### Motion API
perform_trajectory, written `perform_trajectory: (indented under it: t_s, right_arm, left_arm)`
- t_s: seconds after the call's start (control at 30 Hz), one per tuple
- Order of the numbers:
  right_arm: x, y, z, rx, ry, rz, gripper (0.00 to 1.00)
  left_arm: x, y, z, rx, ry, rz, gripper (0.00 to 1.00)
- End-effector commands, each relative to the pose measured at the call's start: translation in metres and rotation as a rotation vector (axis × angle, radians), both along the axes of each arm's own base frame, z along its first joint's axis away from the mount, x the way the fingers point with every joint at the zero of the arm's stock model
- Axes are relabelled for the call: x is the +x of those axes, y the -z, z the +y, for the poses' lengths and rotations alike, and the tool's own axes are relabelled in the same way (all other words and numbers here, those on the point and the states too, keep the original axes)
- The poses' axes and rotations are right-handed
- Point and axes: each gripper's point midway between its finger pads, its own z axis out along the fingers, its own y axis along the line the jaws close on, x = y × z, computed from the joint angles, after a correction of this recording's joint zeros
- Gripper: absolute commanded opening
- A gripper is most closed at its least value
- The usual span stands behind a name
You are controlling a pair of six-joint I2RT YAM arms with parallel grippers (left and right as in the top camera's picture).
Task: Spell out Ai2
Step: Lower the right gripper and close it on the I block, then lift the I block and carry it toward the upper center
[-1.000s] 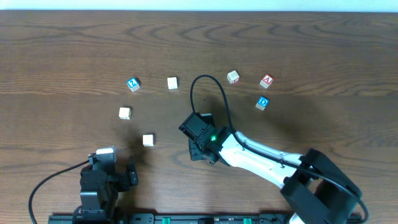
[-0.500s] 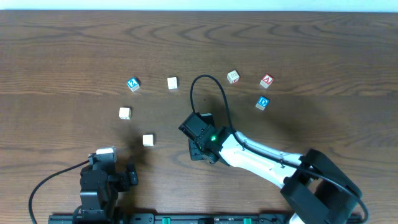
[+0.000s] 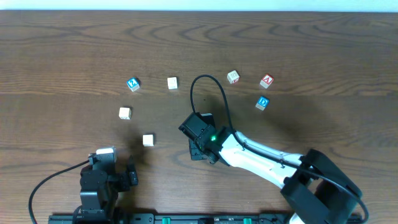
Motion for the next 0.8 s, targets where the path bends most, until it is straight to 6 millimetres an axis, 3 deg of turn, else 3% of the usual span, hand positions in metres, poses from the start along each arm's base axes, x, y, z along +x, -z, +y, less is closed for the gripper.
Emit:
perform_trajectory:
  t_s: [0.0,0.53,0.77]
  right_arm:
    - [0.006,-0.005,0.0,-0.003,0.017,-0.019,0.31]
    - [0.005,-0.005,-0.002,-0.016,-0.002,-0.017,0.18]
    - [0.031,-0.033,-0.002,-0.091,-0.039,-0.129,0.17]
  left_arm:
    - [-0.006,0.015,0.001,0.008,0.0,0.049,0.95]
    - [-0.006,0.015,0.001,0.008,0.0,0.049,0.95]
    - [-0.006,0.015,0.001,0.008,0.0,0.049,0.95]
